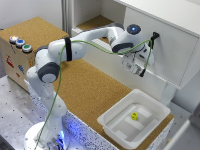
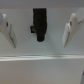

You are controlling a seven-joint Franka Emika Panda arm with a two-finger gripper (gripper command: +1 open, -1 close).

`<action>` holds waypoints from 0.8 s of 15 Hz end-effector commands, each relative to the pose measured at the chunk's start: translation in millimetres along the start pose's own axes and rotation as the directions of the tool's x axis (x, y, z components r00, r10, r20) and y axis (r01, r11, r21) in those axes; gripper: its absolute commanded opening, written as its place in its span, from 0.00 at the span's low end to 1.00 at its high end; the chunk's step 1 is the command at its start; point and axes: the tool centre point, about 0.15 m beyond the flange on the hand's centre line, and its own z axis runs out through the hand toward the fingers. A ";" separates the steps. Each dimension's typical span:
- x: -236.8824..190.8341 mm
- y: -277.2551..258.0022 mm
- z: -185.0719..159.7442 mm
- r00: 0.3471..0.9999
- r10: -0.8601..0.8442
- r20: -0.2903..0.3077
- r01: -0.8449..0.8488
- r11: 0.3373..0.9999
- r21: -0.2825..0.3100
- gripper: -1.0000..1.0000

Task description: Move the door all the way to the left

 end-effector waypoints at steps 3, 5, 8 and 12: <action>9.9 0.3 -5.5 1.000 -0.008 -0.022 0.007 1.000 -0.009 1.00; 22.4 -2.5 -15.0 0.999 -0.022 -0.041 0.022 1.000 -0.008 1.00; 35.2 -7.3 -21.1 0.998 -0.011 -0.060 0.010 1.000 -0.026 1.00; 47.4 -10.7 -14.6 0.996 0.072 -0.052 -0.072 0.997 -0.012 1.00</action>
